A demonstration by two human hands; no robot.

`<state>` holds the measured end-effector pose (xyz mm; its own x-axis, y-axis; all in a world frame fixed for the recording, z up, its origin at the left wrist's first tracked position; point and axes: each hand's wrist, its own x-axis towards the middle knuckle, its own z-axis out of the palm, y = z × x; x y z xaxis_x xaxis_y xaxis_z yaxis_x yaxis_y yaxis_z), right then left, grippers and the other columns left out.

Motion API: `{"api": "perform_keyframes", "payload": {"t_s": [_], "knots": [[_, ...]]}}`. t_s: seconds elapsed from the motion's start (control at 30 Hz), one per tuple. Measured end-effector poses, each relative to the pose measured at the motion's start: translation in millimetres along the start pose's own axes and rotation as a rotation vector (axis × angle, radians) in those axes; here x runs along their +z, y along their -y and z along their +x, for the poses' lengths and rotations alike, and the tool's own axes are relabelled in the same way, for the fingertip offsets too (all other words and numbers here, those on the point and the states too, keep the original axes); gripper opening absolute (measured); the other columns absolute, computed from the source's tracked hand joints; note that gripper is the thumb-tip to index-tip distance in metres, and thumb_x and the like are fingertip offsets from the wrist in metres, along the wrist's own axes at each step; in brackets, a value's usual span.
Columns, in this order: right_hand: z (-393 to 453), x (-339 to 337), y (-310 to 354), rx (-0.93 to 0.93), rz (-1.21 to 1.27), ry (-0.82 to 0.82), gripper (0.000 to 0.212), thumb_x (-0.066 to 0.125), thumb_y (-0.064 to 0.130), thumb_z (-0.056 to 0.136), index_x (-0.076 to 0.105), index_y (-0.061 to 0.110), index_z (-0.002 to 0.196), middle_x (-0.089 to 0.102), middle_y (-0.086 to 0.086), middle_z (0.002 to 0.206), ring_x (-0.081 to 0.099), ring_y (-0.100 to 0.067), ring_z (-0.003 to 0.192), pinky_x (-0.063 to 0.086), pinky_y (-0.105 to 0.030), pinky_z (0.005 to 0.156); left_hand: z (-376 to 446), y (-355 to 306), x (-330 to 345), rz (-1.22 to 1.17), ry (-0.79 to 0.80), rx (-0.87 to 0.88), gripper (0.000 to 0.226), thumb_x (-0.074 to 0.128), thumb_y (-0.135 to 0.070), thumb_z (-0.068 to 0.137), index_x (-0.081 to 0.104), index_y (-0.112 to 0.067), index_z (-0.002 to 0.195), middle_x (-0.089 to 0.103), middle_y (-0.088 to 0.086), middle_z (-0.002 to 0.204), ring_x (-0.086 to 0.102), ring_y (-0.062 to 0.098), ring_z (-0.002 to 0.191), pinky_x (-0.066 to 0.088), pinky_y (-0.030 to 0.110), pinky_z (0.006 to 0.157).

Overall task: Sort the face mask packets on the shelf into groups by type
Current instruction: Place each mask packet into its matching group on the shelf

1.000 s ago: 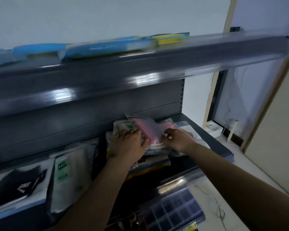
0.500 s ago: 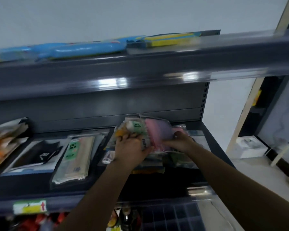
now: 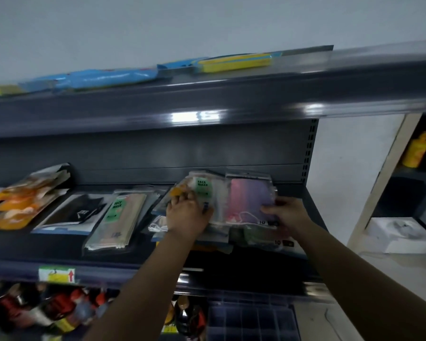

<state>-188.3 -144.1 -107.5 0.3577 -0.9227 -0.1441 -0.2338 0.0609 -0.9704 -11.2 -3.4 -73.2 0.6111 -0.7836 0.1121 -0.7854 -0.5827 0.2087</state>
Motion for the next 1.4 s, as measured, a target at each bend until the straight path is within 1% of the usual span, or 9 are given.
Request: {"api": "perform_keyframes", "payload": {"t_s": [0.07,0.33,0.6,0.73,0.83,1.0,1.27,1.33,1.4], "knots": [[0,-8,-1,0.001,0.072,0.038,0.035,0.075,-0.005,0.069,0.067,-0.004,0.103,0.069,-0.022,0.103,0.067,-0.033,0.09,0.053,-0.041,0.085,2,0,0,-0.049,0.0,-0.055,0.08,0.048,-0.054,0.089,0.022,-0.005,0.146,0.036,0.017,0.146,0.028,0.035,0.137,0.026,0.041,0.11],[-10,-16,2,-0.081,0.289,0.08,0.042,0.064,-0.015,0.077,0.049,0.003,0.111,0.06,-0.011,0.096,0.061,-0.021,0.079,0.05,-0.027,0.062,1,2,0,-0.302,-0.164,-0.042,0.064,0.067,-0.034,0.082,0.04,-0.013,0.137,0.053,0.013,0.132,0.052,0.032,0.118,0.043,0.038,0.094],[-19,-1,7,-0.149,0.422,0.108,0.044,0.062,-0.012,0.08,0.049,0.004,0.119,0.063,-0.006,0.095,0.06,-0.021,0.084,0.049,-0.031,0.081,-35,15,-23,-0.959,-0.385,-0.091,0.066,0.072,-0.003,0.079,0.041,-0.009,0.137,0.055,-0.001,0.099,0.058,0.018,0.094,0.052,0.03,0.081],[-31,28,20,-0.176,0.44,0.194,0.051,0.062,-0.01,0.081,0.047,0.01,0.125,0.062,0.0,0.096,0.06,-0.011,0.085,0.046,-0.025,0.077,-58,43,-36,-1.156,-0.472,-0.178,0.061,0.069,-0.003,0.081,0.043,-0.015,0.135,0.055,-0.006,0.098,0.063,0.015,0.09,0.057,0.028,0.073],[-40,53,30,-0.175,0.438,0.258,0.054,0.063,-0.009,0.081,0.044,0.005,0.13,0.062,-0.009,0.109,0.06,-0.02,0.096,0.047,-0.026,0.083,-72,71,-43,-1.208,-0.531,-0.259,0.057,0.069,-0.005,0.081,0.046,-0.02,0.131,0.056,-0.008,0.101,0.061,0.006,0.085,0.056,0.016,0.06],[-53,98,48,-0.155,0.443,0.314,0.059,0.065,-0.007,0.08,0.043,0.009,0.132,0.057,-0.013,0.125,0.057,-0.027,0.112,0.045,-0.042,0.101,-81,124,-53,-1.185,-0.625,-0.323,0.057,0.071,-0.005,0.08,0.05,-0.011,0.131,0.059,0.003,0.11,0.064,0.017,0.087,0.057,0.026,0.07],[-63,163,81,-0.157,0.44,0.292,0.061,0.069,-0.001,0.079,0.045,0.017,0.132,0.06,-0.005,0.125,0.06,-0.022,0.109,0.048,-0.041,0.096,-60,199,-64,-1.35,-0.611,-0.446,0.055,0.071,-0.007,0.081,0.048,-0.009,0.132,0.056,0.001,0.12,0.06,0.009,0.089,0.053,0.015,0.065],[-64,178,86,-0.162,0.466,0.273,0.061,0.068,-0.002,0.078,0.045,0.014,0.132,0.059,-0.009,0.126,0.06,-0.024,0.11,0.049,-0.041,0.095,-49,213,-60,-1.371,-0.549,-0.471,0.058,0.072,-0.007,0.08,0.048,-0.009,0.133,0.056,0.006,0.127,0.061,0.02,0.104,0.055,0.029,0.08],[-65,191,89,-0.168,0.483,0.249,0.06,0.068,-0.004,0.078,0.045,0.011,0.132,0.059,-0.012,0.127,0.06,-0.027,0.112,0.047,-0.044,0.099,-36,224,-53,-1.382,-0.494,-0.487,0.056,0.07,-0.003,0.081,0.047,-0.006,0.132,0.056,0.009,0.126,0.06,0.026,0.109,0.053,0.034,0.082]]}}
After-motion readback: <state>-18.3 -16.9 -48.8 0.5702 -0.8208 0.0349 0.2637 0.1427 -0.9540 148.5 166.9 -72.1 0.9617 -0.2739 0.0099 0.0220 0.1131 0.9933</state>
